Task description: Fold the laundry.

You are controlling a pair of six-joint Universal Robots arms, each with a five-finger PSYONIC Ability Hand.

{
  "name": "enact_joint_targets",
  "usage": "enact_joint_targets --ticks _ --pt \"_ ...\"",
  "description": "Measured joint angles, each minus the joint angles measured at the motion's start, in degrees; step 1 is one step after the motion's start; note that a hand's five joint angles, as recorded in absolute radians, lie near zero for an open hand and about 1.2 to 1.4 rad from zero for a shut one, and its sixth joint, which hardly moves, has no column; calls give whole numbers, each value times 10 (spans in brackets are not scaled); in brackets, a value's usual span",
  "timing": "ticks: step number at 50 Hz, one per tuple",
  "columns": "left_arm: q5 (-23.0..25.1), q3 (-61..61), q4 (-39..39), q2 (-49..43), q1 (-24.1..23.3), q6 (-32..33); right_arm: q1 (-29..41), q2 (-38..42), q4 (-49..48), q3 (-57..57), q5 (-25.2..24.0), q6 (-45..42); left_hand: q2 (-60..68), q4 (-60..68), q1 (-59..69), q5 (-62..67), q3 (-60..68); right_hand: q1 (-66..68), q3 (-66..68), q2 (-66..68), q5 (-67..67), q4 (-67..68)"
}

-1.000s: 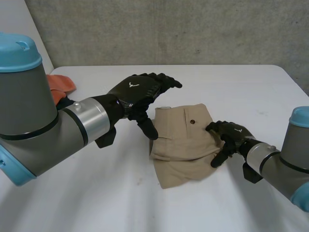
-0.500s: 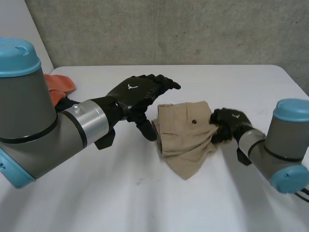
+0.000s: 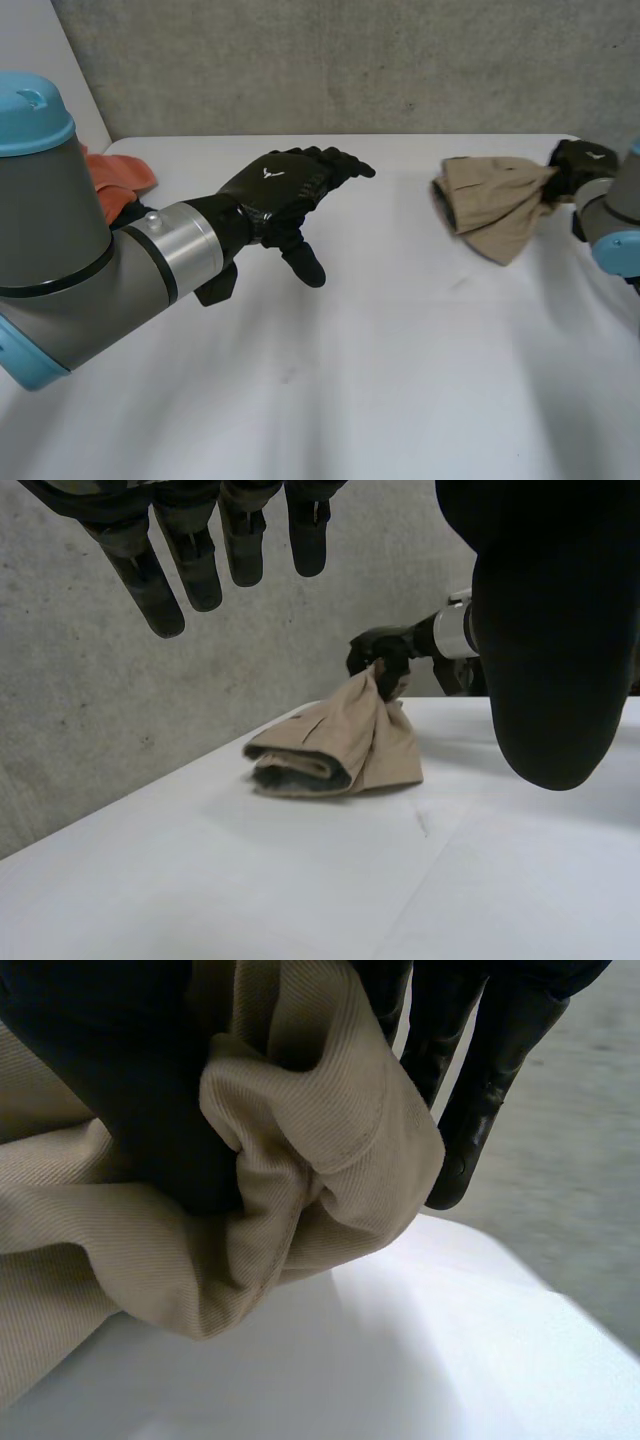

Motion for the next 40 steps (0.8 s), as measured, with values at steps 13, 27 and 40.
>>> enact_joint_targets --ticks 13,27,40 --pt "-1 1 6 -3 -3 -6 -98 111 35 -188 14 -11 0 0 0 0 0 0 0 0 0 0" --pt "-1 6 6 -2 -2 -24 -147 110 29 -179 -31 -65 0 0 0 0 0 -394 -492 -515 -464 -535" --pt "-1 4 6 1 -1 -37 -137 58 140 -151 22 -211 0 0 0 0 0 -396 -505 -529 -476 -549"
